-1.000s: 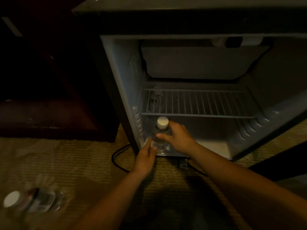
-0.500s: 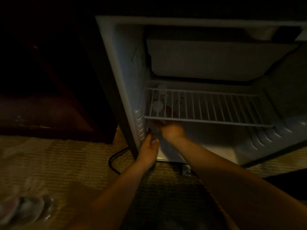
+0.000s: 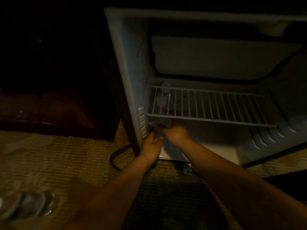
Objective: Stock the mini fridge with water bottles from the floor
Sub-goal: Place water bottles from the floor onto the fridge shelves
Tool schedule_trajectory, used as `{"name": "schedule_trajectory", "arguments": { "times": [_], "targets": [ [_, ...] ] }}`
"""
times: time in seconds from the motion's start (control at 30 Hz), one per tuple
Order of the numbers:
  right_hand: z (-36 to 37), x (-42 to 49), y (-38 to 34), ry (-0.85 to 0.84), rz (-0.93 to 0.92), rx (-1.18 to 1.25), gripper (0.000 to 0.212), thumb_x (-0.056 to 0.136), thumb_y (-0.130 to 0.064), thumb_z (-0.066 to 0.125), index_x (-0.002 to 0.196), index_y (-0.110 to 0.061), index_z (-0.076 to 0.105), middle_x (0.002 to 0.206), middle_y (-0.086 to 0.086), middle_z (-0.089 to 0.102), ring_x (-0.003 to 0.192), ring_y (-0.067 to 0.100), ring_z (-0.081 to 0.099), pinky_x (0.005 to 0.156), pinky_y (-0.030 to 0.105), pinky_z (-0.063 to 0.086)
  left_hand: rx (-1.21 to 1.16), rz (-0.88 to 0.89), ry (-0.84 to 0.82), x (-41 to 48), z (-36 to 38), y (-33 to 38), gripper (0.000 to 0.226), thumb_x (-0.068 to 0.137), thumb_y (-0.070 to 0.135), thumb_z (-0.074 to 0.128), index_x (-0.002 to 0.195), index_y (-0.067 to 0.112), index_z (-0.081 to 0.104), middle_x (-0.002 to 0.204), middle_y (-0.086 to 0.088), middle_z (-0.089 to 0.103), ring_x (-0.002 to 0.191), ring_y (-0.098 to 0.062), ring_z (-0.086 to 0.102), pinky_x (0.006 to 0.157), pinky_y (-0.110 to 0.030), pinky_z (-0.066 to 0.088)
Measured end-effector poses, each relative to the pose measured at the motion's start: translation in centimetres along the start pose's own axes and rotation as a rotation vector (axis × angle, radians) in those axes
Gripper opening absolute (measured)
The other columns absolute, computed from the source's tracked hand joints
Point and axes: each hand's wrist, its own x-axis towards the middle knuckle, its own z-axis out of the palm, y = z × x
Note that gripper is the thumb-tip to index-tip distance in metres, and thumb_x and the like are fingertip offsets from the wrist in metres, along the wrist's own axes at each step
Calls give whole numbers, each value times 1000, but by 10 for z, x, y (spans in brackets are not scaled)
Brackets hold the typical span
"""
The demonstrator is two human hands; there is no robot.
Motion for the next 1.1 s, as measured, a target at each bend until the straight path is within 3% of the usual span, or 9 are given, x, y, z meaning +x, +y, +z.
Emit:
{"name": "schedule_trajectory", "arguments": {
  "times": [0.2,0.33,0.4,0.53,0.67,0.77,0.87,1.0,1.1],
  "targets": [
    [-8,-33,28,-67,87,-106,52,87,-23,63,134,-10,44,132,13,53,123,28,51,100,35,42,103,-48,-41,-31,-12,-17,47,98,22,41,143,13,32,149,-8,35,137,-22,34,112,-32,28],
    [-9,-60,28,-172,83,-173,42,88,-25,61,126,-11,51,111,13,62,101,24,59,87,31,45,262,-13,-124,-58,-30,-21,37,97,23,42,131,9,49,135,-11,52,121,-20,50,97,-26,37],
    [-11,-73,24,-201,52,-214,41,87,-27,62,124,-11,53,111,12,62,102,24,59,87,30,45,301,0,-156,-71,-39,-20,32,97,23,42,125,10,53,125,-12,58,111,-19,54,95,-28,39],
    [-21,-103,4,-252,-40,-314,41,86,-30,63,123,-15,54,118,9,60,109,23,57,88,29,44,436,43,-150,-100,-61,-19,31,96,22,45,124,12,52,114,-13,63,104,-22,60,97,-37,46],
    [-33,-143,-41,-339,-174,-365,36,88,-25,61,120,-9,57,118,12,62,110,24,58,85,27,42,522,151,-120,-141,-86,-10,29,95,18,46,119,5,56,106,-8,64,96,-17,60,82,-24,44],
    [-38,-179,-90,-410,-311,-428,35,89,-23,60,119,-5,58,120,13,61,112,24,57,87,28,43,495,194,-102,-177,-114,5,17,95,13,46,98,10,62,77,-5,57,73,-13,52,68,-24,38],
    [-41,-217,-143,-453,-468,-509,36,90,-25,58,121,-8,57,123,9,59,114,23,55,85,26,41,478,215,-85,-215,-152,19,21,95,15,47,79,27,54,83,-14,52,80,-20,49,74,-31,37],
    [-36,-258,-200,-449,-597,-622,35,88,-28,60,120,-14,58,121,5,59,111,20,56,83,26,43,520,239,-40,-271,-198,37,13,94,17,49,86,20,59,88,-13,57,85,-21,54,79,-37,45],
    [-20,-291,-231,-478,-623,-676,34,89,-28,60,120,-15,57,117,5,62,103,19,60,77,27,45,607,244,32,-315,-230,37,22,94,14,48,108,1,61,95,-10,60,91,-17,55,76,-25,43]
  ]
}}
